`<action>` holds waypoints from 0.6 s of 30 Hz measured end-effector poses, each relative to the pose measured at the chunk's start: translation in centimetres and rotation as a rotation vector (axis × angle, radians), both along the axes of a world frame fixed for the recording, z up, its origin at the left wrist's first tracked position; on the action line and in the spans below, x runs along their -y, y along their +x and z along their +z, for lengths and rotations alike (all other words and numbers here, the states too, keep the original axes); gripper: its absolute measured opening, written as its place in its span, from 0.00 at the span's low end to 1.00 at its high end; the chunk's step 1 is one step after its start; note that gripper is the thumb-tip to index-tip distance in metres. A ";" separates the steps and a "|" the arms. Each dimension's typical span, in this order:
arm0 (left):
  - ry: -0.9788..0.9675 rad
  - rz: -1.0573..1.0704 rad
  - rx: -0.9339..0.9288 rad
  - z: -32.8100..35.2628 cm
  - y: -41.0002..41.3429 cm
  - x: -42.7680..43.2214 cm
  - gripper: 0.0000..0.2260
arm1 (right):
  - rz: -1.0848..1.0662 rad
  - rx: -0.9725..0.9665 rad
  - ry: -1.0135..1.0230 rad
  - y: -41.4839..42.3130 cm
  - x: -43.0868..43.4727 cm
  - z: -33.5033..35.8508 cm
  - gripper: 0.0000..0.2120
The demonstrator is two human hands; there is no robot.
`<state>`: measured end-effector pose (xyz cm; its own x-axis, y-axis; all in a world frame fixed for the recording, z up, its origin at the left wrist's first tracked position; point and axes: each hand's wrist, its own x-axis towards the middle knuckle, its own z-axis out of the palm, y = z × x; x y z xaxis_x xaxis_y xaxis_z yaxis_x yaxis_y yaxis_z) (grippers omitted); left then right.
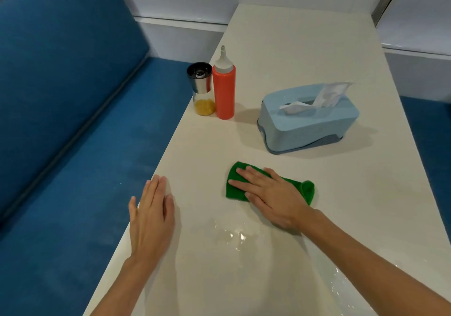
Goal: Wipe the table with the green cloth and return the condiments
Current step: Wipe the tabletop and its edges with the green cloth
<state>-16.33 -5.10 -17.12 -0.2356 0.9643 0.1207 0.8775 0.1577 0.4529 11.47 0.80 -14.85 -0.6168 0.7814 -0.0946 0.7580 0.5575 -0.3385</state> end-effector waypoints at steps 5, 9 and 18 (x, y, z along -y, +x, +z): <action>0.025 0.000 -0.042 -0.5 0.0 -0.2 0.23 | -0.088 0.043 0.053 -6.5 -4.8 -0.3 0.22; 0.027 -0.002 -0.037 -0.7 -0.2 -0.2 0.23 | -0.132 0.053 0.069 -11.2 -5.5 -0.8 0.23; 0.030 0.003 -0.009 -0.5 0.0 -0.1 0.23 | 0.139 -0.006 0.053 -2.8 -0.9 -0.6 0.22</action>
<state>-16.31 -5.03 -17.66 -0.2372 0.9596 0.1515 0.8812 0.1469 0.4493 8.70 1.72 -15.40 -0.7202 0.6918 -0.0517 0.6700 0.6743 -0.3105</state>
